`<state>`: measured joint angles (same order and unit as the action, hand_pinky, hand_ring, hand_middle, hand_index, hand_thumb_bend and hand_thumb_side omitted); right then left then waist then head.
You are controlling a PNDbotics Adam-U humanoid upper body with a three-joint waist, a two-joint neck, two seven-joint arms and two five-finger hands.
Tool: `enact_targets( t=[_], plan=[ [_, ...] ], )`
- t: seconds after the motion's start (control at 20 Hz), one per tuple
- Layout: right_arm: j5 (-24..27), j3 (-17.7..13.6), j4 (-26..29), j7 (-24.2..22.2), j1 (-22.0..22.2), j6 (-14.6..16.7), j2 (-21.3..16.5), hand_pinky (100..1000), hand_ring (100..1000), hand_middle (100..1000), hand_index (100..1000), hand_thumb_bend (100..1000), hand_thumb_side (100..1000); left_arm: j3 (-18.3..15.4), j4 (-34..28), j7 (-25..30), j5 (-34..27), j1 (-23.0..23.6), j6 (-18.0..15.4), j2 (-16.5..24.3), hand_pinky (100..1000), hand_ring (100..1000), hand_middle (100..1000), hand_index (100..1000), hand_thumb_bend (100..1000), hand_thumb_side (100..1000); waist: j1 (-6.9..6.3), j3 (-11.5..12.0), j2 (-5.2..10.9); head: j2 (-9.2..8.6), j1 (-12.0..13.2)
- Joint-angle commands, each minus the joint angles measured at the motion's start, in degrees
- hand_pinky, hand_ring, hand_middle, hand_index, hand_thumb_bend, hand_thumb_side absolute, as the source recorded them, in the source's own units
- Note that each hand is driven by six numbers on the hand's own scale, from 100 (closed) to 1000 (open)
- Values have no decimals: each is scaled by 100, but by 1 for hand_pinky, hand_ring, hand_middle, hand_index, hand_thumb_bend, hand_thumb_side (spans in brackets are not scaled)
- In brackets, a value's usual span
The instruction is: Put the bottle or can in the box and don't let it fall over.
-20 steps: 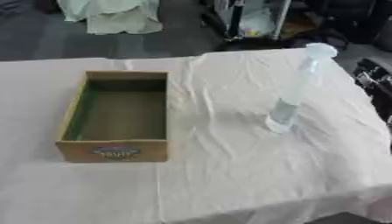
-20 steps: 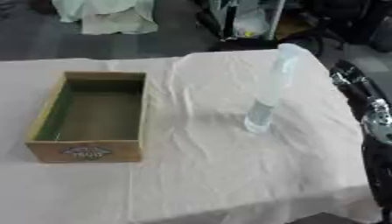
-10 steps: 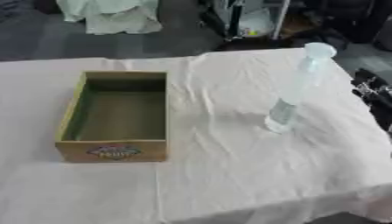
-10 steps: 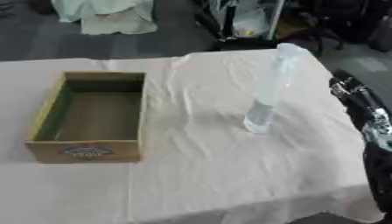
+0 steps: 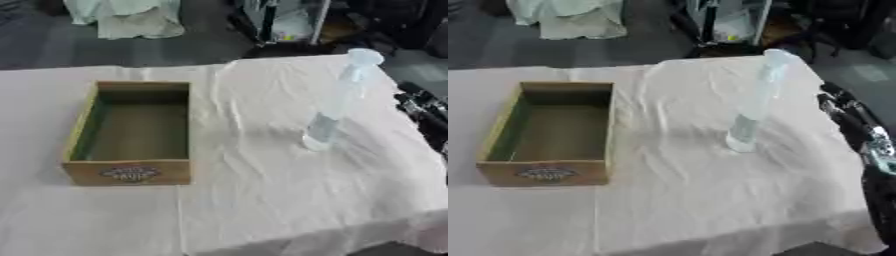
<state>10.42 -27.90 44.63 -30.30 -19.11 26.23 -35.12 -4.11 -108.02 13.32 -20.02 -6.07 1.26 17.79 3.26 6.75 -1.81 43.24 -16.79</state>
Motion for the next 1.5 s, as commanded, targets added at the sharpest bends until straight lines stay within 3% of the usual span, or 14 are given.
enact_targets(
  t=[0.05,0.3,0.7,1.5],
  plan=[
    [-193,36,158,-182,-73,90,-304,1000,1000,1000,1000,100,470,-51,-51,6,33,-38,-14,163,1000,1000,1000,771,100,793,-9,-5,27,35,-12],
    [-355,92,157,-509,-68,293,-280,1000,1000,1000,1000,100,470,-49,-51,10,36,-35,-17,162,1000,1000,1000,771,100,793,-13,-6,25,27,-24],
    [-402,184,158,-622,-75,362,-243,1000,1000,1000,1000,100,465,-42,-50,22,38,-40,-17,157,1000,1000,1000,771,100,793,-13,8,16,32,-29],
    [-483,287,150,-423,-232,250,-160,1000,1000,1000,1000,100,470,-24,-56,56,53,-75,-16,133,1000,1000,1000,771,100,798,-28,49,-56,-45,-33]
  ],
)
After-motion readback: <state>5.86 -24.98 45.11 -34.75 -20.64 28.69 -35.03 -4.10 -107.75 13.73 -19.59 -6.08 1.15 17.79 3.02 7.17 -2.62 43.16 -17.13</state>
